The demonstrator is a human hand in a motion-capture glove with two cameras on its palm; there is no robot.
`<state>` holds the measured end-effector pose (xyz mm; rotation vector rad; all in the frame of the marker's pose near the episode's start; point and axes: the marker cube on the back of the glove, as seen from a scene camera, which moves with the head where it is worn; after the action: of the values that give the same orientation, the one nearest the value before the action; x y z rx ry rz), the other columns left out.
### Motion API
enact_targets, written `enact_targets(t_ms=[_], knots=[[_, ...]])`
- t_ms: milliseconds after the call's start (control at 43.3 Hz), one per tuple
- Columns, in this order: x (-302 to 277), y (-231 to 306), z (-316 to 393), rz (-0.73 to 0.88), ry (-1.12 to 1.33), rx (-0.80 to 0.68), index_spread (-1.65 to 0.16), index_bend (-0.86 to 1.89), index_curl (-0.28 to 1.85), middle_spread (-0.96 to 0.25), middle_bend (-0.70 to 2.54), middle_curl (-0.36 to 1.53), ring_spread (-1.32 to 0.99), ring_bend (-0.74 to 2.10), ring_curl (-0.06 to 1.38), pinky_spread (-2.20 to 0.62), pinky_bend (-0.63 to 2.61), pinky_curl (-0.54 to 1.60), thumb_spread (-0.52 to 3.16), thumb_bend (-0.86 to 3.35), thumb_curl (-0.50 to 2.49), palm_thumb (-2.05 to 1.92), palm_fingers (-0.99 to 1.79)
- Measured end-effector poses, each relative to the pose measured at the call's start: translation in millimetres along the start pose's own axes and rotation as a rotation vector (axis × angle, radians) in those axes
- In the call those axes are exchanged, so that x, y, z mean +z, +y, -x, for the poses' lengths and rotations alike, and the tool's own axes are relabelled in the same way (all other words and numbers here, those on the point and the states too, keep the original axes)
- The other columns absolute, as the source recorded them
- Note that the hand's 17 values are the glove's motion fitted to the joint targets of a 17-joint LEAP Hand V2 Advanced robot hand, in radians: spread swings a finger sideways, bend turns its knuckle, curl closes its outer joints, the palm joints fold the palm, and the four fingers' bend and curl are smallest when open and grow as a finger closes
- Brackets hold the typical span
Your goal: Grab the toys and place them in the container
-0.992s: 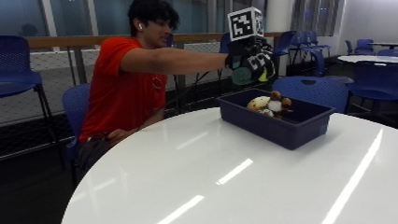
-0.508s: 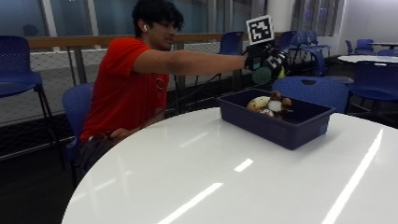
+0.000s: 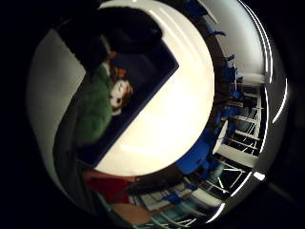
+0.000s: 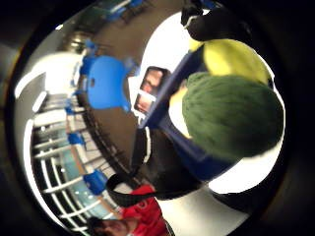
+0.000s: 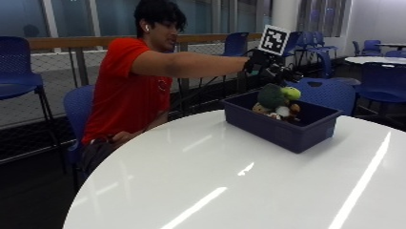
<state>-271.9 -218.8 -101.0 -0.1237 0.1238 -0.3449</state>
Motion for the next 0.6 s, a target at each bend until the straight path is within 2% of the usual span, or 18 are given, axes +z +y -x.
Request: enact_targets(t_ms=[69, 162, 300, 415, 600], knots=[[5.3, 4.6, -6.8, 0.026, 0.038, -0.039, -0.67, 0.17, 1.1, -0.21, 0.19, 0.41, -0.22, 0.63, 0.38, -0.23, 1.27, 0.51, 0.95, -0.13, 0.83, -0.04, -0.15], [3.8, 3.6, -13.4, -0.026, 0.042, 0.066, -0.63, 0.1, 1.0, -0.16, 0.15, 0.38, -0.15, 0.41, 0.27, -0.13, 1.2, 0.45, 0.99, -0.11, 0.73, -0.11, -0.29], [-0.5, 11.4, -22.4, -0.025, 0.033, 0.081, -0.59, 0.12, 0.88, -0.12, 0.13, 0.35, -0.08, 0.3, 0.22, -0.04, 1.11, 0.4, 1.03, -0.1, 0.6, -0.11, -0.25], [-3.1, 24.2, -24.3, -0.03, -0.003, -0.047, -0.55, 0.13, 0.81, -0.1, 0.12, 0.33, -0.05, 0.24, 0.22, 0.01, 1.04, 0.37, 1.05, -0.09, 0.52, -0.11, -0.22], [6.1, 40.6, -49.6, -0.074, 0.085, 0.026, -0.52, 0.15, 0.71, -0.09, 0.11, 0.29, -0.03, 0.19, 0.22, 0.05, 0.99, 0.35, 1.06, -0.09, 0.42, -0.1, -0.18]])
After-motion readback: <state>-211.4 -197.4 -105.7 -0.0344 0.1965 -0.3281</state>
